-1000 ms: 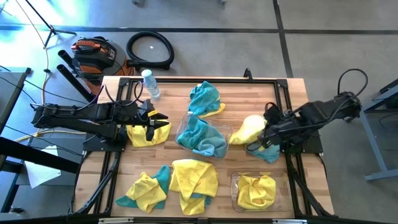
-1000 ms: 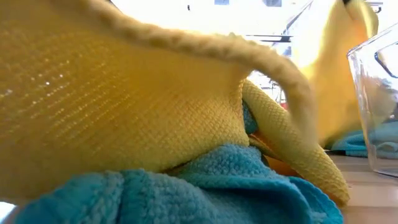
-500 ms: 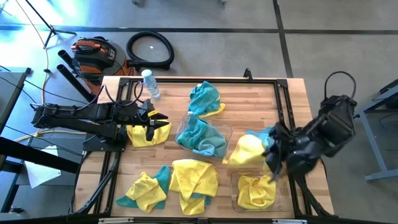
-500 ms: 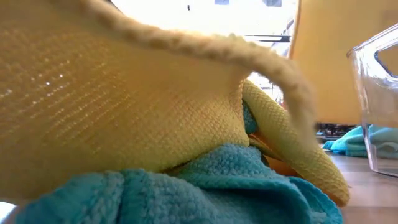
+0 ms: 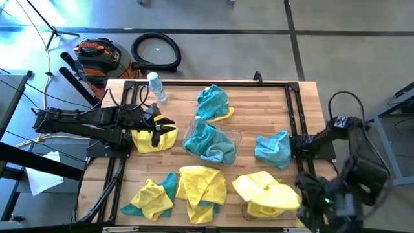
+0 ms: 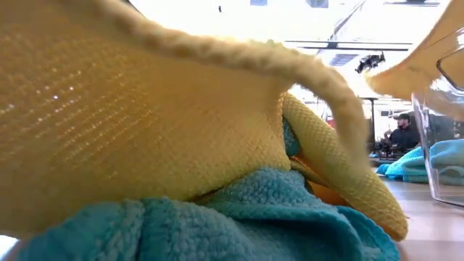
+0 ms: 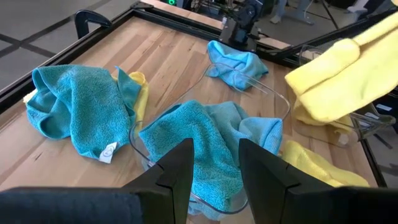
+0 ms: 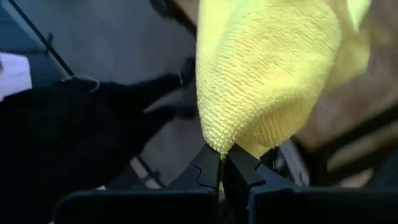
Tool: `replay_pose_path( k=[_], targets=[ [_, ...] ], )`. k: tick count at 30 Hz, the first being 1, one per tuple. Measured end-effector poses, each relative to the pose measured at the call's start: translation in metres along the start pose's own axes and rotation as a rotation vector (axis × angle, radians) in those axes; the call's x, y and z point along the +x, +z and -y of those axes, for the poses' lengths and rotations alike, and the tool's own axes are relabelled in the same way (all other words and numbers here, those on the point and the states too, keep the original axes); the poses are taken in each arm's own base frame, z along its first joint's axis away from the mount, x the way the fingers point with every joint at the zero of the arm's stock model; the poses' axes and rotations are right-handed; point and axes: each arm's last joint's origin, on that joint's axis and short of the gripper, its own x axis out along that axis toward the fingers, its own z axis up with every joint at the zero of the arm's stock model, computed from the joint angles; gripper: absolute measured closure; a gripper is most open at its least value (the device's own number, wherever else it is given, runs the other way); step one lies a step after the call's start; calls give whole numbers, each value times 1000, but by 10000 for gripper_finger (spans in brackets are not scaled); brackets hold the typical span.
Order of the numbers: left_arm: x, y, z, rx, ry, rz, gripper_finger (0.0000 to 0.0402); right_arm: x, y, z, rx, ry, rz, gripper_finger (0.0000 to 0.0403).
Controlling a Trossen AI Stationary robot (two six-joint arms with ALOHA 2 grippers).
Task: Sort microfiber towel by color & place in baskets
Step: Put the yellow towel in the bottom transparent bin
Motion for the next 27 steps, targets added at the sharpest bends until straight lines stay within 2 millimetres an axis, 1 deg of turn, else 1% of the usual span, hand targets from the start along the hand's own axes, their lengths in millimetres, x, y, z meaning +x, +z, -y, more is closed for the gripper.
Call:
replay_pose_path(
  k=[4,7,11,14,17,19,20,24,27],
  targets=[
    [0,0,0,0,0,-1,284,4,-30,3,32,-21,-56,403],
    [0,0,0,1,1,-2,284,8,-48,7,42,-39,-77,403],
    [0,-1,0,1,3,-10,284,13,-67,7,61,-24,-112,403],
    [0,-2,-1,3,7,-25,284,18,-74,8,39,-34,-89,403],
    [0,-4,-1,7,14,-47,284,21,-71,11,-16,-45,0,403],
    [0,-5,-1,5,14,-49,284,23,-66,8,-69,1,90,403],
    [0,-5,-1,-2,15,-50,284,25,-62,7,-107,24,162,403],
    [0,-5,-2,-10,22,-49,284,32,-40,-3,-210,87,458,403],
    [0,-5,-2,-10,23,-49,284,39,-20,-9,-277,56,601,403]
  ],
)
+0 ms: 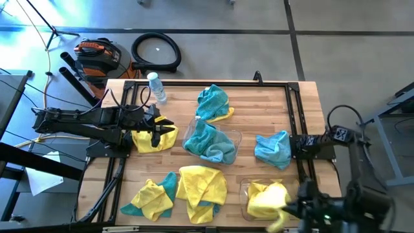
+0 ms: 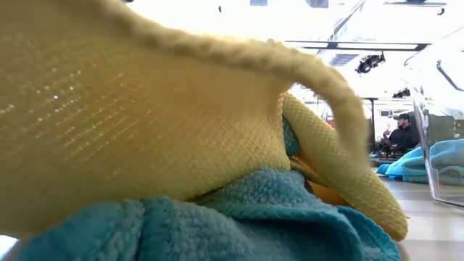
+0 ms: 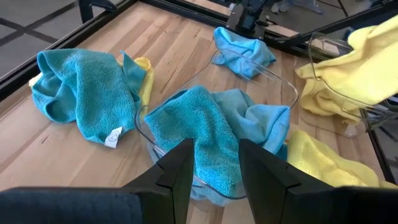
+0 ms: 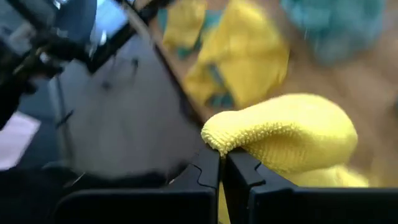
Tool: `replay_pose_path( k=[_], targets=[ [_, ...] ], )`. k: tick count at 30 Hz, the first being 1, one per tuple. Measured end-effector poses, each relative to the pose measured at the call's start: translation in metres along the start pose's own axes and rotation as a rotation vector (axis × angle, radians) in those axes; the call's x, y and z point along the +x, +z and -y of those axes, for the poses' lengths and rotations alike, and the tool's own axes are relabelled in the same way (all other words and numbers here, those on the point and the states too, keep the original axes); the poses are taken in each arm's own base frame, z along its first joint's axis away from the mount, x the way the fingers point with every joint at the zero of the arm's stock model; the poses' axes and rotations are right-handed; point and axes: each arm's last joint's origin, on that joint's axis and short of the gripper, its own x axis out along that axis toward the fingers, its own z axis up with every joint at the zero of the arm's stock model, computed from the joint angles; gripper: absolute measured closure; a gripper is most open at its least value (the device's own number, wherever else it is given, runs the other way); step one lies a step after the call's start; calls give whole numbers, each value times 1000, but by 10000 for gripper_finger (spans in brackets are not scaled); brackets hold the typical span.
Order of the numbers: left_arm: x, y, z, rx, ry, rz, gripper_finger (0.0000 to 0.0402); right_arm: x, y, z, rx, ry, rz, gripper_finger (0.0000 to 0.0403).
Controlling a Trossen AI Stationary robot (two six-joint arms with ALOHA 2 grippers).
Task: Sort microfiber towel by color & place in baskets
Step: Put the yellow towel in the bottom transparent bin
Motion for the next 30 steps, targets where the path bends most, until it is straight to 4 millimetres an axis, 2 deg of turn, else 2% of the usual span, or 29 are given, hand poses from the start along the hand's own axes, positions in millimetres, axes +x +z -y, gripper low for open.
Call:
replay_pose_path(
  k=[2,6,15,23,30],
  targets=[
    [0,0,0,0,0,0,284,12,8,1,-37,-38,34,403],
    [0,0,0,1,2,-5,284,37,14,5,-77,-139,-87,403],
    [0,-3,-1,33,10,-33,284,109,-5,38,-179,-421,-239,403],
    [0,-3,-1,83,10,-34,284,172,-34,59,-264,-354,-370,403],
    [0,-3,-1,99,9,-34,284,209,-43,78,-251,-304,-372,403]
  ],
)
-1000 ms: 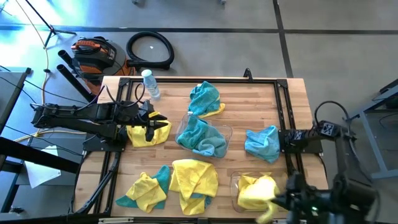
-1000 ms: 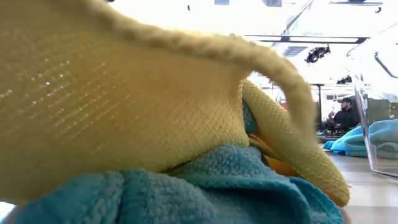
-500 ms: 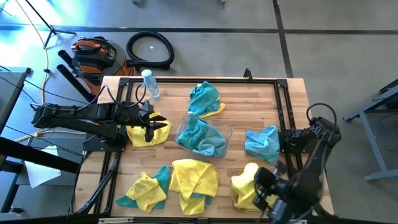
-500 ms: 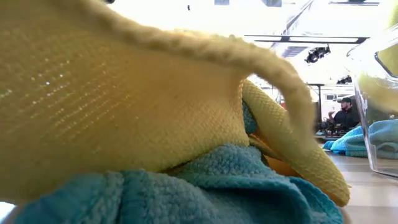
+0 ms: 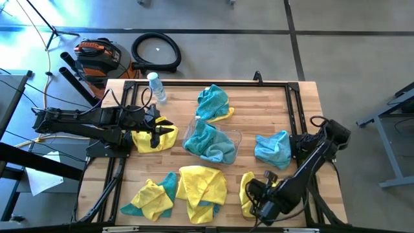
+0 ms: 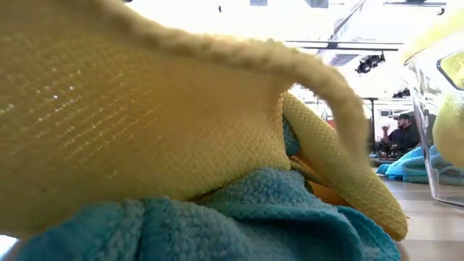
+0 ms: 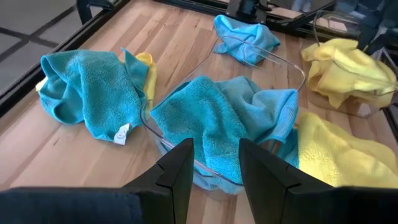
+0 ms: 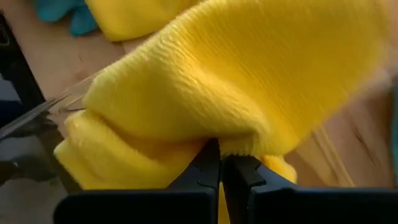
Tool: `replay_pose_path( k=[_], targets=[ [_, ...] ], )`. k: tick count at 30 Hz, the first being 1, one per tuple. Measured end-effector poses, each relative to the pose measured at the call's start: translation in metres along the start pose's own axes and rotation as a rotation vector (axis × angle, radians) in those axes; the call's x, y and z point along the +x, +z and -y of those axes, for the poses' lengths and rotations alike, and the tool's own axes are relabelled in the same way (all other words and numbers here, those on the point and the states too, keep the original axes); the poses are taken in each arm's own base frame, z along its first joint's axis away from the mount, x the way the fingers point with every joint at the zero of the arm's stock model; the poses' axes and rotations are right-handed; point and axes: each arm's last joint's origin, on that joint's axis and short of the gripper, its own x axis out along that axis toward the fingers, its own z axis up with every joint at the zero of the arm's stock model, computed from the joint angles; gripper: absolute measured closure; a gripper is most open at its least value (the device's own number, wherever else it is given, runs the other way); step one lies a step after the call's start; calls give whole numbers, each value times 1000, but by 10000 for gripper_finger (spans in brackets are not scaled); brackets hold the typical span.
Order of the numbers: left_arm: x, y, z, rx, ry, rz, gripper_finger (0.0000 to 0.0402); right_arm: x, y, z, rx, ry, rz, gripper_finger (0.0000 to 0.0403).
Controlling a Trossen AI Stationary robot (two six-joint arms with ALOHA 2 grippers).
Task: Sort microfiber towel by color & place in baskets
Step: Put the yellow towel in the bottom transparent bin
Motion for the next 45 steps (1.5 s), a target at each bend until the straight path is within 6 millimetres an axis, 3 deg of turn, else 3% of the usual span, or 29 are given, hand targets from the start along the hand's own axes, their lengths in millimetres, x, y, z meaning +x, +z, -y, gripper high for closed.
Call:
replay_pose_path(
  k=[10,23,33,38,45],
  targets=[
    [0,0,0,37,1,0,284,36,3,11,-60,72,-60,403],
    [0,0,0,36,0,0,284,46,-2,17,-114,40,-72,403],
    [0,0,0,36,1,0,284,73,-9,11,-131,-16,-100,401],
    [0,0,0,36,1,0,284,70,-6,6,-106,-18,-69,383],
    [0,0,0,37,0,0,284,62,-1,-2,-87,19,-77,324]
  ],
)
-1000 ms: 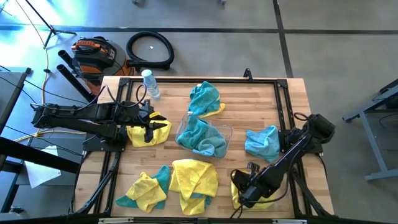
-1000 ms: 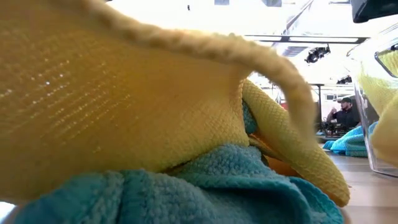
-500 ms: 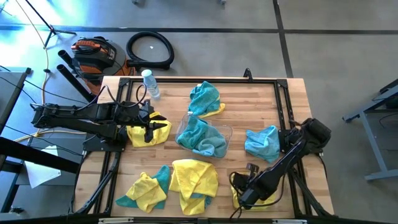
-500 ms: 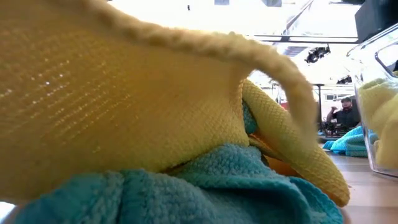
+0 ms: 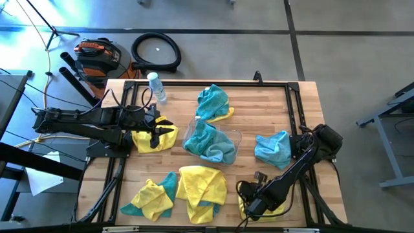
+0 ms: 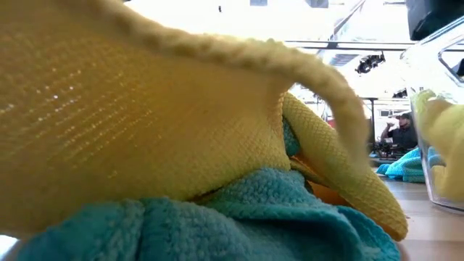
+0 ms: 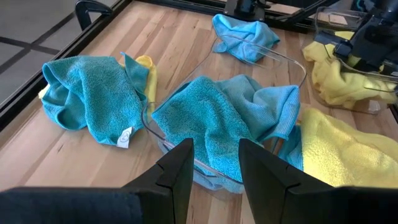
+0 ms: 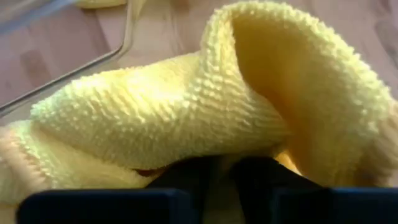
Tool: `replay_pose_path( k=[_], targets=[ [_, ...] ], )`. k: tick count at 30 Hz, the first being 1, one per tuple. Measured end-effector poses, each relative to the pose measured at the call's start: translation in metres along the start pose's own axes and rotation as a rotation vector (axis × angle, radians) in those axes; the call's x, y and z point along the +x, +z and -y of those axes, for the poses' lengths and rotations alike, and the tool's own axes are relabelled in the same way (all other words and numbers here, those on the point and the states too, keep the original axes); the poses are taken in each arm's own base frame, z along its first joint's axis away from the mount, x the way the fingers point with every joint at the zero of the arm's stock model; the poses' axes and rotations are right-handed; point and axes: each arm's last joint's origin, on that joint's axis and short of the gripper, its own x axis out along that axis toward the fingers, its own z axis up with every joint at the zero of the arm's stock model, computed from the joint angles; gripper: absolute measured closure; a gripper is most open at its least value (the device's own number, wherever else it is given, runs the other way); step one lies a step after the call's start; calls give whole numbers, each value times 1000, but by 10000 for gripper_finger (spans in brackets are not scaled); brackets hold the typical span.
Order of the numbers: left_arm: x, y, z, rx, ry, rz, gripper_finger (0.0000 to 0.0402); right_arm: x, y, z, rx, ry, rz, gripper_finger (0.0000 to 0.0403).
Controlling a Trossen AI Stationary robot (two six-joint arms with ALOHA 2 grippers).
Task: Sort microfiber towel by color & place in baskets
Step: Put the yellow towel in the bottom transparent bin, then put the blue towel in the top transparent bin
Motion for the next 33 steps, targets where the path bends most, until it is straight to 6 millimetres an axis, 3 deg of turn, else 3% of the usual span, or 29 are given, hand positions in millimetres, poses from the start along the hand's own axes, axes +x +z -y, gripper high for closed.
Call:
replay_pose_path(
  k=[5,11,20,25,33],
  targets=[
    [0,0,0,0,0,0,284,-16,6,-7,-2,10,-49,291],
    [0,0,0,0,0,0,284,-51,19,-14,36,-43,-66,284],
    [0,0,0,0,0,0,284,-99,32,-12,391,-153,-17,292],
    [0,1,0,-21,-2,8,284,-99,35,-7,538,-213,165,302],
    [0,1,0,-61,-2,8,284,-77,40,19,882,-341,316,318]
  ],
)
